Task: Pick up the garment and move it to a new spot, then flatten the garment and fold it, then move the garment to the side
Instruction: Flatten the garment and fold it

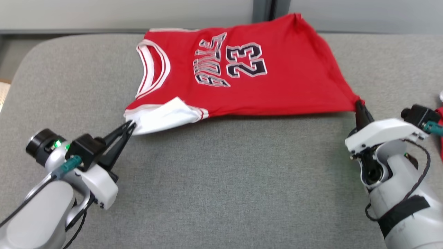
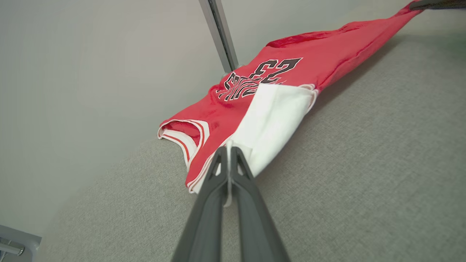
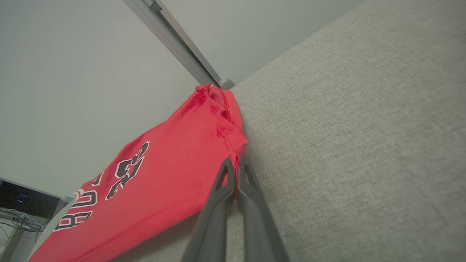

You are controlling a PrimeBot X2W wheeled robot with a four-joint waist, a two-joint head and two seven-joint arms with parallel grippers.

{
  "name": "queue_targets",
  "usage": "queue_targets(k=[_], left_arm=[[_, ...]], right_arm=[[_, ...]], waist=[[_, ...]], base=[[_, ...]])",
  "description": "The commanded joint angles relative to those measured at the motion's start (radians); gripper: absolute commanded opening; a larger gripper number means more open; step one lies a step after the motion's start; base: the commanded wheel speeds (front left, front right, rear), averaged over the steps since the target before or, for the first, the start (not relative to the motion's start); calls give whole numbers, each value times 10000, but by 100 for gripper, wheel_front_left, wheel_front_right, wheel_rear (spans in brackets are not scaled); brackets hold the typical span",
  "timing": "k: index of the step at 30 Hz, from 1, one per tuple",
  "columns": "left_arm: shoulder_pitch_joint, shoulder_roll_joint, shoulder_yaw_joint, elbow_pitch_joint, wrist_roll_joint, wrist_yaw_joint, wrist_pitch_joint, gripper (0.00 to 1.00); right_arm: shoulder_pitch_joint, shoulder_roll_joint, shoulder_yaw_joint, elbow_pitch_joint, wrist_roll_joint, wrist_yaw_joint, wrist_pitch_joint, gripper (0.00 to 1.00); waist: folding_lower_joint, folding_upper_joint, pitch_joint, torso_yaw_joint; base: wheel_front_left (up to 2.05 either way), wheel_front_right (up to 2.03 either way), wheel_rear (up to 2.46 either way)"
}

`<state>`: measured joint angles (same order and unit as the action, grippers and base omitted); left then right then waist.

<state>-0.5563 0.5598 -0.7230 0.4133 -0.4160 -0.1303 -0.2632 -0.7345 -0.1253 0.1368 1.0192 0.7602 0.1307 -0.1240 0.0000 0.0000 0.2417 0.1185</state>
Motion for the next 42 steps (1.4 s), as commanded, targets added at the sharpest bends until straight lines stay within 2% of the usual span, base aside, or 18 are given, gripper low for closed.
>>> queue_targets(k=[1, 9, 16, 25, 32, 42], left_arm=[[107, 115, -8, 52, -54, -1, -17, 0], [824, 478, -1147, 388, -146, 1, -17, 0], [1362, 753, -1909, 497, -396, 1, -16, 0], [1899, 1329, -2883, 350, -1455, 1, -11, 0], [1781, 2079, -3952, -590, -2074, 2, 562, 0], [1556, 3103, -5168, -2566, -3115, 1, 1746, 0]], right_arm=[[181, -107, 23, -41, 96, 2, 7, 0], [1288, -347, 816, -212, 714, 2, 648, 0], [2176, -730, 1583, -631, 1221, 2, 1630, 0], [3086, -1894, 2787, -1925, 1802, 2, 3628, 0], [3514, -2744, 3175, -2728, 2110, 0, 4958, 0], [4114, -3478, 3049, -3469, 2466, 0, 6821, 0]], waist=[[0, 0, -395, -128], [0, 0, -1322, -238], [0, 0, -2040, -274], [0, 0, -2578, -201], [0, 0, -2752, -79], [0, 0, -2933, -13]], base=[[0, 0, 0], [0, 0, 0], [0, 0, 0], [0, 0, 0], [0, 0, 0], [0, 0, 0]])
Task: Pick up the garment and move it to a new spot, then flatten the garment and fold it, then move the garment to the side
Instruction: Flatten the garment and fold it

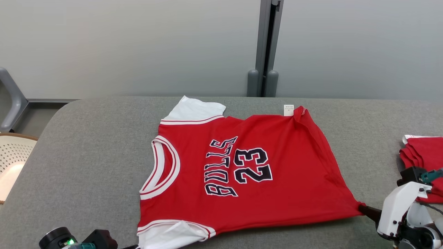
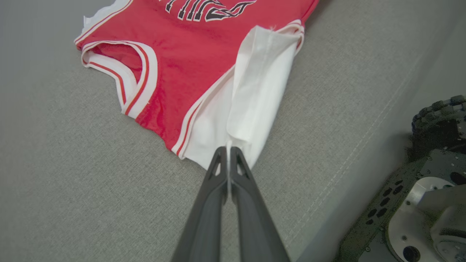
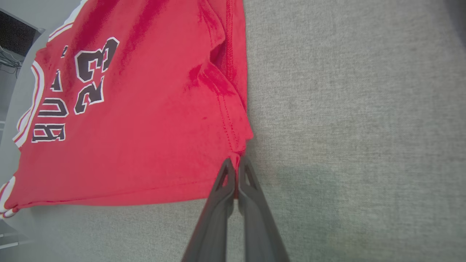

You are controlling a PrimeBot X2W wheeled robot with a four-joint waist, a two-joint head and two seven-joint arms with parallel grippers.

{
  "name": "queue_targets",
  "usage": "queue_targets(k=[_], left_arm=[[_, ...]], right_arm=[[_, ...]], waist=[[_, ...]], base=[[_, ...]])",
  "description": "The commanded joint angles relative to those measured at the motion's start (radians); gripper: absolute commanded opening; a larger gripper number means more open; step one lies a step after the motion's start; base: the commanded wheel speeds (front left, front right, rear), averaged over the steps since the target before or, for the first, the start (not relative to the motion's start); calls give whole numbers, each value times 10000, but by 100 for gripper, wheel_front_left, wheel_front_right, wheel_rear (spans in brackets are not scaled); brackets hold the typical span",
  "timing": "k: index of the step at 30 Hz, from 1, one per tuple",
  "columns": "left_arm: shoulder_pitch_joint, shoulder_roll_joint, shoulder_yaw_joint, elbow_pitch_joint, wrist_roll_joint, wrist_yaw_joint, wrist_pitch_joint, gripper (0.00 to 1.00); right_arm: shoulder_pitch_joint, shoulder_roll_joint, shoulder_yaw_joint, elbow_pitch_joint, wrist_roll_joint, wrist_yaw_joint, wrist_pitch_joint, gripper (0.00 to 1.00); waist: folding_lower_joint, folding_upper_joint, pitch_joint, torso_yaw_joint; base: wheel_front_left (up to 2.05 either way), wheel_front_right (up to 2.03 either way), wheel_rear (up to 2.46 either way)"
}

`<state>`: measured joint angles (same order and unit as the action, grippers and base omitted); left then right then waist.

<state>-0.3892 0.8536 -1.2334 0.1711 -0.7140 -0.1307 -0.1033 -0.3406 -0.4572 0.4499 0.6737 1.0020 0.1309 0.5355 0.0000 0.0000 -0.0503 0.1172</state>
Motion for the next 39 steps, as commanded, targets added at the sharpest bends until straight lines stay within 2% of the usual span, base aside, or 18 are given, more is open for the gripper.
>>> queue_targets(k=[1, 10, 16, 28, 39], left_arm=[[-115, 165, -63, -144, -135, 5, 147, 0], [-22, 1011, -414, -1723, -937, 6, 1372, 0], [-484, 1096, -406, -1854, -894, 4, 1450, 0], [-2182, 810, -315, -1367, -538, 4, 1269, 0], [-3796, -270, -461, 77, 250, 4, 1324, 0]], right_arm=[[174, -158, -82, -14, 48, -2, 227, 0], [653, -430, -659, -527, -212, -3, 1815, 0], [468, -189, -1479, -942, -1066, -3, 1413, 0], [-402, 801, -2872, -1916, -2657, -2, 1148, 0], [-1719, 1637, -2879, -1306, -4281, -2, 654, 0]], waist=[[0, 0, -12, 1], [0, 0, -77, -78], [0, 0, 47, -135], [0, 0, 626, -279], [0, 0, 1579, -454]], base=[[0, 0, 0], [0, 0, 0], [0, 0, 0], [0, 0, 0], [0, 0, 0]])
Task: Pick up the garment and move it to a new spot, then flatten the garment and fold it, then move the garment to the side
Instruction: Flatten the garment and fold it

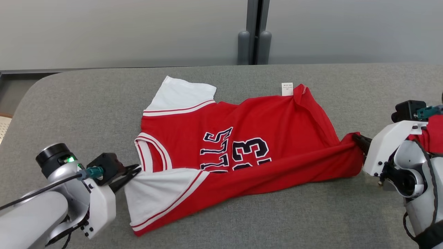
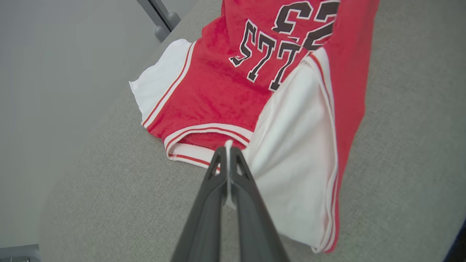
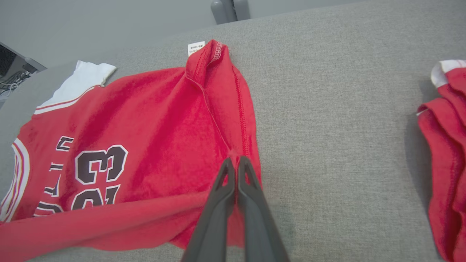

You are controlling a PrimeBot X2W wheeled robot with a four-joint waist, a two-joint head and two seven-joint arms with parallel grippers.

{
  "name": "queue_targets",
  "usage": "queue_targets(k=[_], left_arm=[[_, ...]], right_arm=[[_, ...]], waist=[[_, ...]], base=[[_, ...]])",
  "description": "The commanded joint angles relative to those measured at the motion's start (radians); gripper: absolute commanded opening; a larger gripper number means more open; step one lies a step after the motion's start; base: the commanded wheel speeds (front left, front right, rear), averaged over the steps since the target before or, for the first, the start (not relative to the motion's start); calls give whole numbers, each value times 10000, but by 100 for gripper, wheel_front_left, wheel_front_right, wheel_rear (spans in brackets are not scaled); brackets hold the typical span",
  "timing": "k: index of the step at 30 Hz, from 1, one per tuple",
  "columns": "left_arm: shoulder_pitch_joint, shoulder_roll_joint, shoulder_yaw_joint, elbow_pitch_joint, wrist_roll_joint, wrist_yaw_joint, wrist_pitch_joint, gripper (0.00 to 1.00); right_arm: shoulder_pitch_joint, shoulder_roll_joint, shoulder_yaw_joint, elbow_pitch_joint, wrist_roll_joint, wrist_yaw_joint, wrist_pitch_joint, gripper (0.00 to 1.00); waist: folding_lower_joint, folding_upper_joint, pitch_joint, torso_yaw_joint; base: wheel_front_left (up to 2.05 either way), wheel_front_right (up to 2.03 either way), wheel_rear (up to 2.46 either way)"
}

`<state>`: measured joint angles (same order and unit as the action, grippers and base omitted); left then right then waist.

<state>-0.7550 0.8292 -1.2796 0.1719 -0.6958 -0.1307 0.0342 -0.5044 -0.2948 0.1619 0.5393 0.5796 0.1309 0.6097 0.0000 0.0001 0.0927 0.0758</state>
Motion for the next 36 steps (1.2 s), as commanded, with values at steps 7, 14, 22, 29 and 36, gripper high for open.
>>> queue_targets(k=[7, 14, 22, 29, 36], left_arm=[[-719, -646, 3, 1276, 663, 4, -558, 0], [-961, -1261, -9, 2569, 1254, 4, -1109, 0], [-1160, -1933, 72, 3909, 698, 4, -1717, 100], [-661, -2636, 1611, 5041, -549, 913, -2862, 100], [1112, -3051, 5598, 2801, -721, 2138, -2976, 100]], right_arm=[[-753, 298, 239, 799, -521, -2, -474, 0], [-1245, 532, 544, 1558, -587, -2, -882, 0], [-1507, 662, 603, 2211, -429, 0, -1614, 100], [-1042, 603, 618, 1708, 44, 0, -3816, 100], [134, 112, 1370, 251, 470, 0, -6672, 100]], waist=[[0, -1, 626, -106], [0, -1, 934, -118], [0, -1, 1013, -36], [0, -1, 755, 110], [0, -1, 104, 206]], base=[[0, 0, 0], [0, 0, 0], [0, 0, 0], [0, 0, 0], [0, 0, 0]])
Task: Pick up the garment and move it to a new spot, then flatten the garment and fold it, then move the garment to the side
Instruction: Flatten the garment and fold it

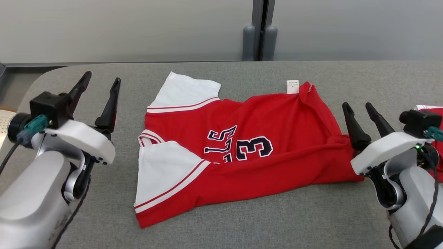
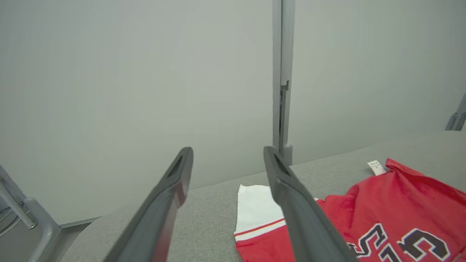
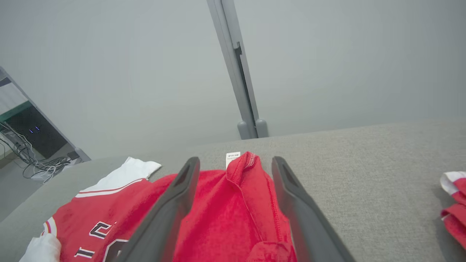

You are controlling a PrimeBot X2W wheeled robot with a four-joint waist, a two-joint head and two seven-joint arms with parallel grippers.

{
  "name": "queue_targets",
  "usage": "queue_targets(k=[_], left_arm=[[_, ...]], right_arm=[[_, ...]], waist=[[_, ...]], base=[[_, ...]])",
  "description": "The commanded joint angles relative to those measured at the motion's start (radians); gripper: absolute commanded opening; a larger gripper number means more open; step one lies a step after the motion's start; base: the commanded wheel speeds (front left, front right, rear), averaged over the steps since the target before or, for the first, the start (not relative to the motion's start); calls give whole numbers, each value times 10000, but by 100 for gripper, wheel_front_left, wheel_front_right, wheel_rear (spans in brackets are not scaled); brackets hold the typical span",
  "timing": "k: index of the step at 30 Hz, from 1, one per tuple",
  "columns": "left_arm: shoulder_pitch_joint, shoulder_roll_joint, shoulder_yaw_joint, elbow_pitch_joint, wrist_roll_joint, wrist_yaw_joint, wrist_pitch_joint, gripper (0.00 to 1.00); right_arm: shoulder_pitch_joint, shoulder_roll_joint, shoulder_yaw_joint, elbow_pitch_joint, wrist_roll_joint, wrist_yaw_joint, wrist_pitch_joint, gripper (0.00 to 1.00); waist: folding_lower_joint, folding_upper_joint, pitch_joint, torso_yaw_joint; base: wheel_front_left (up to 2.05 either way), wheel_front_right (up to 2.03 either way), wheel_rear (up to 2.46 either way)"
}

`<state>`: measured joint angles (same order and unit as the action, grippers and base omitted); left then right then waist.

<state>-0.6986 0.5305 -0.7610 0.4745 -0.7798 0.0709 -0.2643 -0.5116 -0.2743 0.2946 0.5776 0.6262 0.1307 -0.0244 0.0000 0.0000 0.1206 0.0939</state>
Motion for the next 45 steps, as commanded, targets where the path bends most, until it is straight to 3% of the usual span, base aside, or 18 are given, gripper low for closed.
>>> queue_targets(k=[1, 7, 12, 13, 15, 20, 31, 39, 45], left_arm=[[906, -195, 987, -642, 249, 221, 8, 100], [3267, -1446, 3699, -2498, 1459, 388, 5, 100], [4898, -2943, 5157, -3231, 2253, -130, 6, 100], [4898, -2943, 5157, -3231, 2253, -130, 6, 100], [5445, -3535, 5687, -3265, 2395, -510, 4, 100], [6518, -4319, 6129, -2503, 3336, -1195, 5, 100], [6380, -4658, 6005, -41, 4485, -1497, 3, 100], [5407, -4386, 5776, 2205, 4935, -917, 734, 100], [5061, -4334, 5503, 3236, 5014, -1002, 1333, 100]], right_arm=[[351, -188, 104, -275, -92, 2, -746, 100], [1290, -160, -20, -977, -522, 2, -2220, 100], [2246, 166, -549, -1814, -1200, 2, -2416, 100], [2246, 166, -549, -1814, -1200, 2, -2416, 100], [2653, 415, -820, -2270, -1494, 2, -2421, 100], [3618, 1058, -1395, -2756, -2070, 3, -2421, 100], [3939, 1440, -1746, -3012, -2315, 2, -2424, 100], [3759, 1504, -1711, -3043, -2216, 3, -2423, 100], [3726, 1478, -1679, -3070, -2192, 3, -2424, 100]], waist=[[0, 0, -262, 26], [0, 0, -674, 29], [0, 0, -830, 35], [0, 0, -830, 35], [0, 0, -865, 21], [0, 0, -925, -10], [0, 0, -896, -68], [0, 0, -809, -231], [0, 0, -703, -399]], base=[[0, 0, 0], [0, 0, 0], [0, 0, 0], [0, 0, 0], [0, 0, 0], [0, 0, 0], [0, 0, 0], [0, 0, 0], [0, 0, 0]])
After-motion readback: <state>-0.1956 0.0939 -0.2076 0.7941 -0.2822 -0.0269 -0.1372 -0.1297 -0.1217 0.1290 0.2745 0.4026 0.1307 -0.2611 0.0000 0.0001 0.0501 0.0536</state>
